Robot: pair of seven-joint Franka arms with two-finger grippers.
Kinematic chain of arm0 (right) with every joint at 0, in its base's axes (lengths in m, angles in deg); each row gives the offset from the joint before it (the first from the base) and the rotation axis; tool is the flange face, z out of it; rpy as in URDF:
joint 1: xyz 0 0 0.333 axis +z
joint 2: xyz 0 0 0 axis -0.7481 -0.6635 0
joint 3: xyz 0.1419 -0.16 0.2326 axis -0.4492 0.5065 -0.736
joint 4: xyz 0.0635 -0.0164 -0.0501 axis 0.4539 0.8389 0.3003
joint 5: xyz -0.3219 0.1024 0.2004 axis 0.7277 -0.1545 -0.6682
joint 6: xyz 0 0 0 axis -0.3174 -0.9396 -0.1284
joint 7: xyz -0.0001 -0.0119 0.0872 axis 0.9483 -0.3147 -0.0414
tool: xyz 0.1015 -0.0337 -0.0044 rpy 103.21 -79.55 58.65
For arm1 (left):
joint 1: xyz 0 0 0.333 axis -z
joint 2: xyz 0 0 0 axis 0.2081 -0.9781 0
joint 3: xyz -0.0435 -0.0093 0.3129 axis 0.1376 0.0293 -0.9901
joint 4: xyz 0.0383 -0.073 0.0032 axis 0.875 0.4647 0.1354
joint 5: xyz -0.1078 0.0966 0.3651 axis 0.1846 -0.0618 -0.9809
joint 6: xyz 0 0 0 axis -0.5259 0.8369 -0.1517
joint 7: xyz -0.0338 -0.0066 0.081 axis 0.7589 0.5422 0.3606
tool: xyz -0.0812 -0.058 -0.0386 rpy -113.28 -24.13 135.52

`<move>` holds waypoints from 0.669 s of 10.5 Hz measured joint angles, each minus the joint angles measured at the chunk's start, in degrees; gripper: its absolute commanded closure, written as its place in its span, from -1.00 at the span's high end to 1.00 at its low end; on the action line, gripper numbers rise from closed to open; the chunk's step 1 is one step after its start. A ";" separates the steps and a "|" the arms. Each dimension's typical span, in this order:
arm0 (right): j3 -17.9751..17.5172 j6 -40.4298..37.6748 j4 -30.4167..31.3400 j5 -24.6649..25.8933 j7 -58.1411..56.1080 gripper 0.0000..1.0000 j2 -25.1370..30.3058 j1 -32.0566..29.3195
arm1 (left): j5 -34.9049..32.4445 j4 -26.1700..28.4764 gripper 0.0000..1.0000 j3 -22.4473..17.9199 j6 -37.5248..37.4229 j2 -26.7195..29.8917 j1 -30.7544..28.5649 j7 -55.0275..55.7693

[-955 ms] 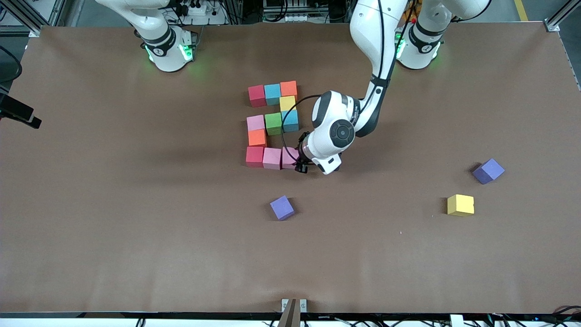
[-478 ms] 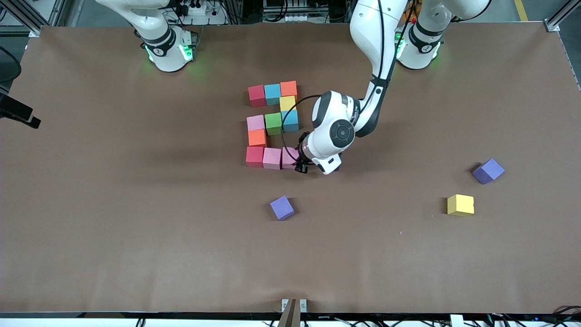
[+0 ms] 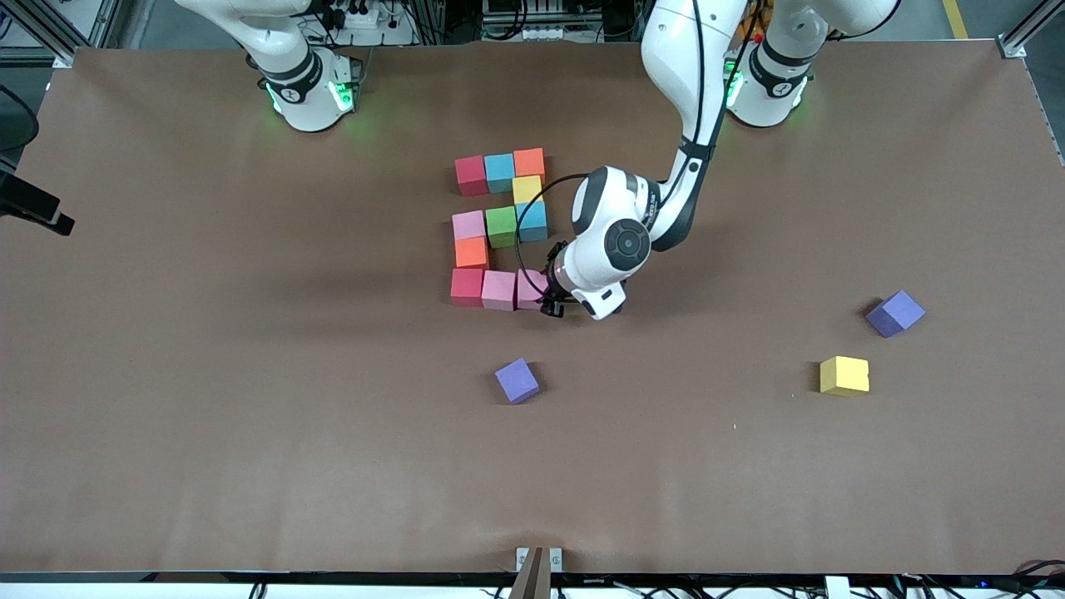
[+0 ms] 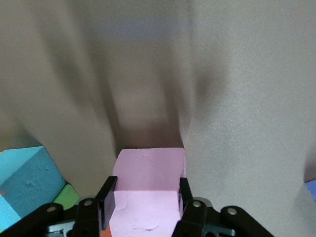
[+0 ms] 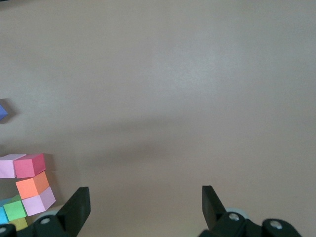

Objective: Form number 2 with 11 blocks

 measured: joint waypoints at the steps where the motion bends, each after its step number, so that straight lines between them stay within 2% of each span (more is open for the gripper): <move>1: 0.00 0.00 0.00 0.00 0.00 1.00 0.00 0.00 | 0.00 0.00 1.00 0.00 0.00 -0.04 0.00 0.00; 7: 0.00 0.00 0.00 0.00 -0.01 1.00 -0.02 0.00 | 0.00 -0.75 1.00 -0.03 0.00 -0.13 0.00 0.00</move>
